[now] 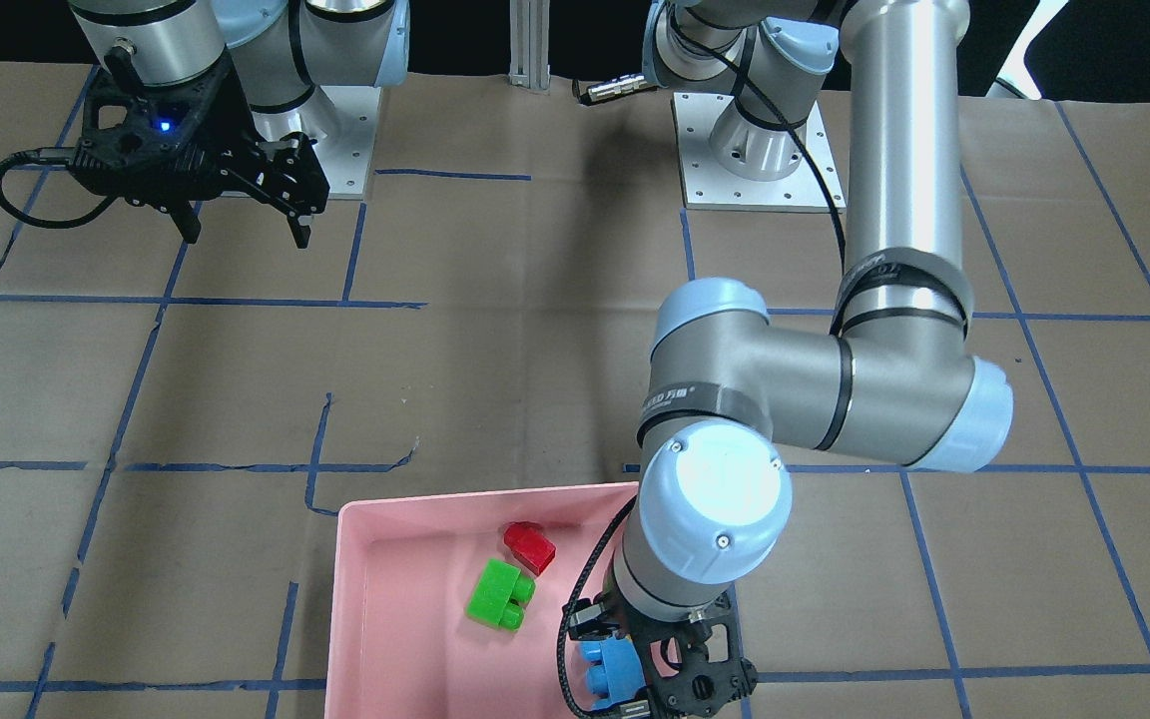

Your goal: Put all blocks into box

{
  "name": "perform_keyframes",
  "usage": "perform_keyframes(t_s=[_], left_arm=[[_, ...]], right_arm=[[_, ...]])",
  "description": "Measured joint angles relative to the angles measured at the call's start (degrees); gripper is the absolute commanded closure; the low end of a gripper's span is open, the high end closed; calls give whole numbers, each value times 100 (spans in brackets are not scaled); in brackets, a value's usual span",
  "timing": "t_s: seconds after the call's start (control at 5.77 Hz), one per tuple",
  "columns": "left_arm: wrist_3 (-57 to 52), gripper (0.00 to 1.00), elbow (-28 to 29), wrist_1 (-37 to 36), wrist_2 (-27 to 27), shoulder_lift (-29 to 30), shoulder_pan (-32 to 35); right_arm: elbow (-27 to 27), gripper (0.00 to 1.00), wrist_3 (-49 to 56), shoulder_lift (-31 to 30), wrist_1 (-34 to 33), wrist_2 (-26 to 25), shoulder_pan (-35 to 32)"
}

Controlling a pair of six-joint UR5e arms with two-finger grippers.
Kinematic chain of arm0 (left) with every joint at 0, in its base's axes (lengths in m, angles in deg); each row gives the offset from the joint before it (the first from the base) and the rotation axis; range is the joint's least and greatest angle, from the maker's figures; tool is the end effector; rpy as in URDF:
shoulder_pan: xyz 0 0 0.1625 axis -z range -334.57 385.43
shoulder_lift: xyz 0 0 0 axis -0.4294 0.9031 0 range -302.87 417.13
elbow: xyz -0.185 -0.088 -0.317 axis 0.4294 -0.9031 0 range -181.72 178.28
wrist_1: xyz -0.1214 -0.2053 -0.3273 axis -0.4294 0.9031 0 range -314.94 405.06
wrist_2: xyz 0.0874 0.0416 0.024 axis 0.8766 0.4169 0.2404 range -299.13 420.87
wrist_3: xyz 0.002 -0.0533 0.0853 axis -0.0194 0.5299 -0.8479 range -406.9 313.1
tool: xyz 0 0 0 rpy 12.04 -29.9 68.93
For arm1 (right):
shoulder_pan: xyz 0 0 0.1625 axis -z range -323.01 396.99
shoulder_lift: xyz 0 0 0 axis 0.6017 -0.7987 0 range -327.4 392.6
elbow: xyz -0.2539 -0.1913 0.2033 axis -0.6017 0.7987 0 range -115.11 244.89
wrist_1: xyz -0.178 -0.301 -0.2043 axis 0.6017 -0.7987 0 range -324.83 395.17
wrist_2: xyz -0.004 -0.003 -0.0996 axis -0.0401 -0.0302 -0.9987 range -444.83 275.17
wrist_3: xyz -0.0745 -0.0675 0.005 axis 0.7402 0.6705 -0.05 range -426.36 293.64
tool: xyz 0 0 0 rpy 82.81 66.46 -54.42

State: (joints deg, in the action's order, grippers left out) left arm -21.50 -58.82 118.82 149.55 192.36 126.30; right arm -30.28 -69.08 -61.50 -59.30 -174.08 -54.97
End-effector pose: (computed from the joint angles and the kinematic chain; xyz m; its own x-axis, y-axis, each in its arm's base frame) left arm -0.2742 -0.7090 0.2532 -0.9673 -0.2488 0.0499 -0.2513 0.9665 -0.0517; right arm 0.1503 -0.4561 0.4372 -0.9998 0.0123 -0.0158 0.0132 0.9982 -0.0585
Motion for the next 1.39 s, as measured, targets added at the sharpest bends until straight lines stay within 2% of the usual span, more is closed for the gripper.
perform_keyframes(t_s=[0.17,0.35,0.69,1.04,1.39], left_arm=[[81,5,6,-145,0,133,109],[188,1,17,-190,-7,168,201],[252,1,34,-149,-91,-49,219],[-175,1,-46,615,-93,-829,-178],[-1510,1,-601,1535,-45,-1868,-779]], right_arm=[[-27,0,39,-4,16,191,-1],[-44,0,51,-8,28,231,-1],[-42,0,53,-6,38,233,-5],[-51,0,30,-9,64,163,-6],[-65,0,3,-10,70,74,-6]])
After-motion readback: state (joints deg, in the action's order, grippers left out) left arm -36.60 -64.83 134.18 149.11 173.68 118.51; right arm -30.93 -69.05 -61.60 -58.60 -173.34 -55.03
